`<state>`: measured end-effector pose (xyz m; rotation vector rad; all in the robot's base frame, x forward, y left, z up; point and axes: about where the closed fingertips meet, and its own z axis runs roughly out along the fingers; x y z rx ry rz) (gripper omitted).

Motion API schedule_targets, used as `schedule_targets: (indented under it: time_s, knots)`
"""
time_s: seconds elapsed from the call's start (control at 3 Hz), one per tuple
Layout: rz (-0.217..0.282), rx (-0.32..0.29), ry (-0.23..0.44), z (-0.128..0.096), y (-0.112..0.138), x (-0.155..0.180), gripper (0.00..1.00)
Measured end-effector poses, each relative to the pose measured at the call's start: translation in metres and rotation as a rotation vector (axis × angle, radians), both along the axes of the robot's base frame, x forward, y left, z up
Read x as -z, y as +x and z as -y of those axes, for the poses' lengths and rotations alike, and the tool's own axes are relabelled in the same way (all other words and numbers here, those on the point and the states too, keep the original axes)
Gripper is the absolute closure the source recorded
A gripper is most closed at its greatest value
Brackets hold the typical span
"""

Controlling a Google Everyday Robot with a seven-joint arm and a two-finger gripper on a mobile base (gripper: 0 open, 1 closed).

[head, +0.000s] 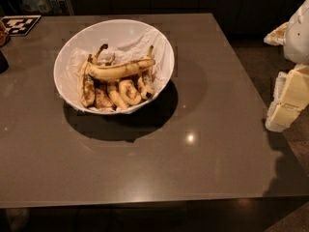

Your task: Pick banana from white bowl

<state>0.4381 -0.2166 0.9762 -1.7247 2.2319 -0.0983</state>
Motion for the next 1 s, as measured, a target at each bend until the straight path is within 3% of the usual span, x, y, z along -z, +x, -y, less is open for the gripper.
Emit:
schedule_targets:
  time_s: [0.33,0.67,1.0]
  knots:
    - [0.019,-0.013,0.002,-0.011,0.001,-0.006,0.0]
    - [-0.001,-0.064,-0.016,-0.046,0.01,-0.01,0.0]
    - [-0.033,-0.191,-0.043,-0.106,0.024,-0.012,0.0]
